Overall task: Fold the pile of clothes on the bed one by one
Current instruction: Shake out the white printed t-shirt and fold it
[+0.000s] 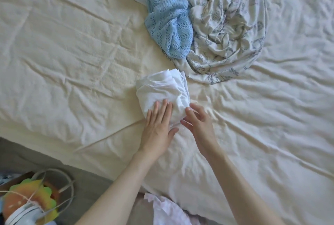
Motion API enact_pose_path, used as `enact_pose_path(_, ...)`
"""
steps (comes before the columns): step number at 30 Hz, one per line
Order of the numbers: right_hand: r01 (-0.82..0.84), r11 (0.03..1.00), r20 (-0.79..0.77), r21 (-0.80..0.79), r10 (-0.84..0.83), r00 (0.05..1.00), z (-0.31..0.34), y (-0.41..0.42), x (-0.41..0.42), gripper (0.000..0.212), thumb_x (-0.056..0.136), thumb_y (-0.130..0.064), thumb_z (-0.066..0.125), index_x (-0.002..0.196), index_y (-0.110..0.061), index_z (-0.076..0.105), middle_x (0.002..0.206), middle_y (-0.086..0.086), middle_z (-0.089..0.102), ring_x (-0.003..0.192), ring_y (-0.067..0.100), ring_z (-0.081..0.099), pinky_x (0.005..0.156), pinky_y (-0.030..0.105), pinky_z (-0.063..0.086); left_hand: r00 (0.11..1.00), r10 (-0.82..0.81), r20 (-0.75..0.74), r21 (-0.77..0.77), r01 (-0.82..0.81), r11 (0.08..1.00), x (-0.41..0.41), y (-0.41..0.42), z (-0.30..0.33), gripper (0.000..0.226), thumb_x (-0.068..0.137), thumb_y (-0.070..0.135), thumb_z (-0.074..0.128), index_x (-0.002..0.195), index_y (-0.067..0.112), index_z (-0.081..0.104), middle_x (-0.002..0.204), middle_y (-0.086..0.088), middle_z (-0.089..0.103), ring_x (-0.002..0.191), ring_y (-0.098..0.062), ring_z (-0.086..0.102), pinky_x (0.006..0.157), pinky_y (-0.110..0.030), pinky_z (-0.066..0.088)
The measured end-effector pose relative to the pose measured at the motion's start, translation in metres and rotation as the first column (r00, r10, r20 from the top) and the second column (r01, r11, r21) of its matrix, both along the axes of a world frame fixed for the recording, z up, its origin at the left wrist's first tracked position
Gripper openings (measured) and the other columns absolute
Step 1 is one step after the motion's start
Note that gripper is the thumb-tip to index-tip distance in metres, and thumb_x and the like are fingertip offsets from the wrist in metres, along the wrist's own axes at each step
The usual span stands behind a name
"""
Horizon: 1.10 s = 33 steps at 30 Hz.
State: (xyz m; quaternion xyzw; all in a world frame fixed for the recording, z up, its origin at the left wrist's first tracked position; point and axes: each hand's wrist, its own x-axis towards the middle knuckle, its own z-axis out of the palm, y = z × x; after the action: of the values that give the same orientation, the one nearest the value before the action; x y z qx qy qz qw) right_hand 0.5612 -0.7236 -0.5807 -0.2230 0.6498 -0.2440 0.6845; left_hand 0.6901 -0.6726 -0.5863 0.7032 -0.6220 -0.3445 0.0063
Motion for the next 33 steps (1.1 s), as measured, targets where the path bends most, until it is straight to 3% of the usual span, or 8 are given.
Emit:
enact_pose_path(4,-0.153,0.988,-0.223,0.015,0.152,0.963,-0.011,-0.005,0.000,0.028,0.094,-0.011,0.052,0.121,-0.005,0.058,0.109,0.013,0.066,0.097,0.025,0.065,0.081,0.033,0.054,0.964,-0.139,0.224,0.130,0.112,0.985,-0.011,-0.006,-0.016,0.086,0.097,0.040,0.040,0.139,0.014,-0.030,0.149,-0.002,-0.035,0.139,-0.025,-0.030,0.112,-0.039,-0.017)
enact_pose_path(8,-0.335,0.933,-0.594,-0.130,0.197,0.780,-0.016,-0.005,0.000,0.028,0.092,-0.007,0.051,0.119,-0.005,0.059,0.115,0.008,0.059,0.108,0.024,0.057,0.094,0.037,0.045,0.960,-0.144,0.239,0.231,0.088,0.969,-0.029,-0.015,-0.022,0.082,0.098,0.041,0.036,0.142,0.013,-0.027,0.145,0.001,-0.039,0.138,-0.027,-0.032,0.108,-0.042,-0.023)
enact_pose_path(12,-0.780,0.528,-0.756,-0.336,0.342,0.558,-0.016,0.005,0.001,0.040,0.098,-0.008,0.043,0.138,-0.006,0.045,0.149,0.014,0.035,0.142,0.027,0.025,0.114,0.037,0.024,0.988,-0.146,0.044,0.165,0.137,0.977,-0.014,-0.012,-0.020,0.076,0.098,0.037,0.036,0.143,0.016,-0.022,0.141,0.005,-0.038,0.134,-0.025,-0.036,0.108,-0.037,-0.025)
enact_pose_path(15,-0.949,0.290,-0.833,-0.126,0.488,0.260,-0.028,0.012,-0.005,0.051,0.103,-0.019,0.032,0.150,-0.013,0.012,0.154,-0.004,-0.001,0.142,0.015,-0.008,0.120,0.041,0.003,0.988,-0.083,-0.133,-0.092,0.071,0.993,0.016,0.001,-0.008,0.050,0.096,0.004,0.037,0.145,0.002,0.027,0.154,-0.005,0.010,0.145,-0.032,0.012,0.118,-0.037,0.003)
enact_pose_path(18,-0.964,0.266,-0.872,0.008,0.473,0.124,-0.038,0.010,-0.012,0.055,0.103,-0.029,0.028,0.149,-0.016,0.003,0.152,-0.008,-0.009,0.143,0.014,-0.009,0.118,0.041,-0.004,0.995,-0.065,0.075,-0.355,0.087,0.931,0.029,0.014,-0.006,0.044,0.088,0.006,0.048,0.131,0.000,0.052,0.141,-0.021,0.044,0.130,-0.043,0.040,0.103,-0.061,0.031)
enact_pose_path(22,-0.996,0.088,-0.955,0.003,0.295,0.023,-0.040,0.004,-0.012,0.054,0.095,-0.020,0.043,0.146,-0.006,0.030,0.154,0.007,0.025,0.142,0.026,0.021,0.114,0.052,0.020,0.951,-0.187,0.245,-0.263,0.251,0.932,0.038,-0.023,-0.011,0.095,0.069,0.044,0.077,0.146,0.019,0.027,0.154,-0.016,0.019,0.141,-0.036,0.014,0.109,-0.059,0.017)
enact_pose_path(25,-1.000,-0.010,-0.967,0.016,0.255,-0.018,-0.045,-0.003,-0.016,0.054,0.092,-0.019,0.045,0.143,-0.005,0.036,0.152,0.008,0.032,0.140,0.026,0.029,0.112,0.053,0.027,0.910,-0.296,0.288,-0.044,0.322,0.946,0.050,-0.052,-0.023,0.121,0.065,0.071,0.064,0.144,0.027,-0.016,0.151,-0.004,-0.026,0.139,-0.026,-0.025,0.112,-0.047,-0.013)
enact_pose_path(33,-0.980,-0.088,-0.901,0.176,0.386,-0.197,-0.060,-0.024,-0.018,0.057,0.097,-0.033,0.023,0.149,-0.008,0.022,0.157,0.008,0.015,0.145,0.025,0.017,0.117,0.049,0.014,0.917,-0.293,0.271,0.074,0.283,0.956,0.046,-0.072,-0.051,0.122,0.065,0.079,0.054,0.147,0.024,-0.018,0.155,-0.007,-0.027,0.142,-0.027,-0.026,0.111,-0.044,-0.019)
